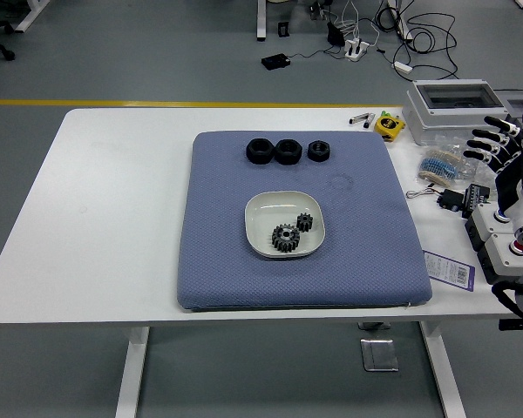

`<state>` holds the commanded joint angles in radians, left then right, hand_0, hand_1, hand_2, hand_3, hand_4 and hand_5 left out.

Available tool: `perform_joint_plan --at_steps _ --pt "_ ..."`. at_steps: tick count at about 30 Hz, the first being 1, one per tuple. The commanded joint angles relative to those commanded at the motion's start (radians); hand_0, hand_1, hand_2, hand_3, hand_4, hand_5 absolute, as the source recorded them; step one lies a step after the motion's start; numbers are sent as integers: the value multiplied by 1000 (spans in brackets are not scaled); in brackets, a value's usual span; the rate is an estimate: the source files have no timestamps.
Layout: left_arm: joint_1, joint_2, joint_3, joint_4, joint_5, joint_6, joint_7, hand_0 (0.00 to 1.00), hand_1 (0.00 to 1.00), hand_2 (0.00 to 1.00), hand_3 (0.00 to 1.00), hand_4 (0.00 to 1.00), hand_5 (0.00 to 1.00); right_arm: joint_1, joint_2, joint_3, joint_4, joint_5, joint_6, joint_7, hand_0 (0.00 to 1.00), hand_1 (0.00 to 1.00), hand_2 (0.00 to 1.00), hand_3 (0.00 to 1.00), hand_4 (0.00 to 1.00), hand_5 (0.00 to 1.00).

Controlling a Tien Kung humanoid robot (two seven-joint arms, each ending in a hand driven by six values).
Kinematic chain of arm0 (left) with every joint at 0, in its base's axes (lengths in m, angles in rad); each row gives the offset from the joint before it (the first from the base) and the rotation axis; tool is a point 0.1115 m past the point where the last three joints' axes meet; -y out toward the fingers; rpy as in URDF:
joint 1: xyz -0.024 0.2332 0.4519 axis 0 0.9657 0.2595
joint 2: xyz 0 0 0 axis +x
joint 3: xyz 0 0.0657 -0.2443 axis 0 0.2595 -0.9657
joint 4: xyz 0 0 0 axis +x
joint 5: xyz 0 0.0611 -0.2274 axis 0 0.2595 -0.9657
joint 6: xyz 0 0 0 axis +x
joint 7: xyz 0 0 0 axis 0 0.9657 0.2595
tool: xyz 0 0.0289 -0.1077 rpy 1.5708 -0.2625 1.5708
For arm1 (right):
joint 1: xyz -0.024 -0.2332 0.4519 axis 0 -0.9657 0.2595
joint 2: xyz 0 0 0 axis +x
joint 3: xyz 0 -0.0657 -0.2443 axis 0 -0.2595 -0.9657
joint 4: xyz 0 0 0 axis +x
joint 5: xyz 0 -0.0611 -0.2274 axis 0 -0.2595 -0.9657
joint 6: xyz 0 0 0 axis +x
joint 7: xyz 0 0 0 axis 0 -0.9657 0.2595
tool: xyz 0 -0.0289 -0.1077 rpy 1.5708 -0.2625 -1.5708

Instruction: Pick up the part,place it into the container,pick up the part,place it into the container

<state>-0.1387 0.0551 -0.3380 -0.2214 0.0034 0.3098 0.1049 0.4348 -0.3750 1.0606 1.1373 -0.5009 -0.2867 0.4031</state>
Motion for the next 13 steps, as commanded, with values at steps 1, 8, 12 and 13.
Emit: perform_joint_plan --at_steps 1,8,12,13 --pt "1 0 -1 0 2 0 1 528 548 672 597 587 571 -1 1 -1 0 2 -1 3 52 133 235 247 953 732" --pt "2 1 -7 0 27 0 2 526 547 673 597 588 571 -5 4 -3 0 3 -26 7 2 20 110 107 866 687" --pt "5 0 -9 1 27 0 3 527 549 673 597 587 571 -5 8 -6 -2 -4 -13 -9 2 2 34 43 830 667" --pt "7 0 -10 1 26 1 2 527 549 673 597 587 571 -6 9 -8 -2 -8 -7 -14 2 2 34 43 830 667"
